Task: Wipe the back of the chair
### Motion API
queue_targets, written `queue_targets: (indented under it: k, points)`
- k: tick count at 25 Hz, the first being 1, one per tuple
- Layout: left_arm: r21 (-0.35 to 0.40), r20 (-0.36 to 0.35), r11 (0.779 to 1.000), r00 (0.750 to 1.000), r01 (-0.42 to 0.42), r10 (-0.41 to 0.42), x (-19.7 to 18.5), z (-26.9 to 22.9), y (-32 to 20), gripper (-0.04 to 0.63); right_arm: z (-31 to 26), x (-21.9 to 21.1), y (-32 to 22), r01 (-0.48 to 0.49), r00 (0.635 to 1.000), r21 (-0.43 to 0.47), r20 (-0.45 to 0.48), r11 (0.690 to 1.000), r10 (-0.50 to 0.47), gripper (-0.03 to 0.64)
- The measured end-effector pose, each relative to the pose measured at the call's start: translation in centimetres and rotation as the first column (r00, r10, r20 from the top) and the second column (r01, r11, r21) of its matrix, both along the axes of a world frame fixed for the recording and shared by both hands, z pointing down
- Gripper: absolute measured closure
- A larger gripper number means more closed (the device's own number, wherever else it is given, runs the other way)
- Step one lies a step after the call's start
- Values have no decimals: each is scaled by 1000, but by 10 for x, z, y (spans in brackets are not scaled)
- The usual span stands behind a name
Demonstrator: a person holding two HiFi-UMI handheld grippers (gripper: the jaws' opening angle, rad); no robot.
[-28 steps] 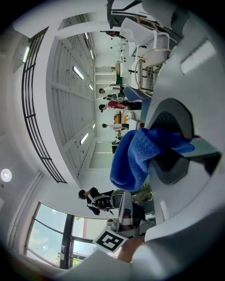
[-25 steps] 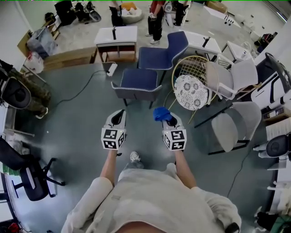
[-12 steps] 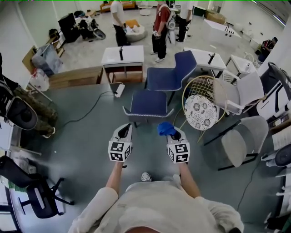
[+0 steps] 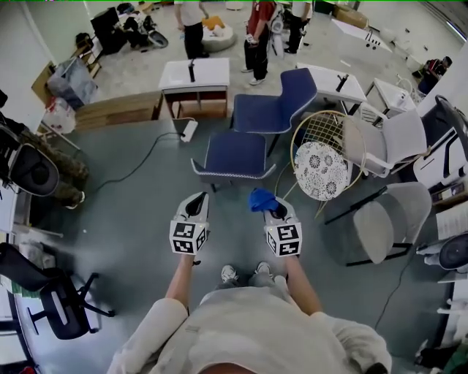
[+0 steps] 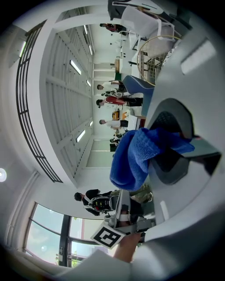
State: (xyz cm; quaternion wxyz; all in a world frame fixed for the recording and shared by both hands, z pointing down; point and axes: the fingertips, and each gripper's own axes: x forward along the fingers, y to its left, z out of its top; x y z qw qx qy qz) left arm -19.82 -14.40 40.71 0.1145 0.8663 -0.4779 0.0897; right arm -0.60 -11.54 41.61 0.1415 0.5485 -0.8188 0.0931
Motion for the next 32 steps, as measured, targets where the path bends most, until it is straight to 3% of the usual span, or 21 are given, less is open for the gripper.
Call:
queue_targets:
  k: [11,18,32]
  points:
    - [-41,7,995,996,87,-87,24,14,-6,595,15,25,-21,52,998,-31,38,998,-51,568]
    - [-65,12,994,996,86,-85,42,41,-9,595,49,38,-27,46,998,-73,48,996,-43,568]
    - [-141,3,986,996,92,-92,41,109,-10,595,121,29,-35,25,998,-161,53,987,-17,568]
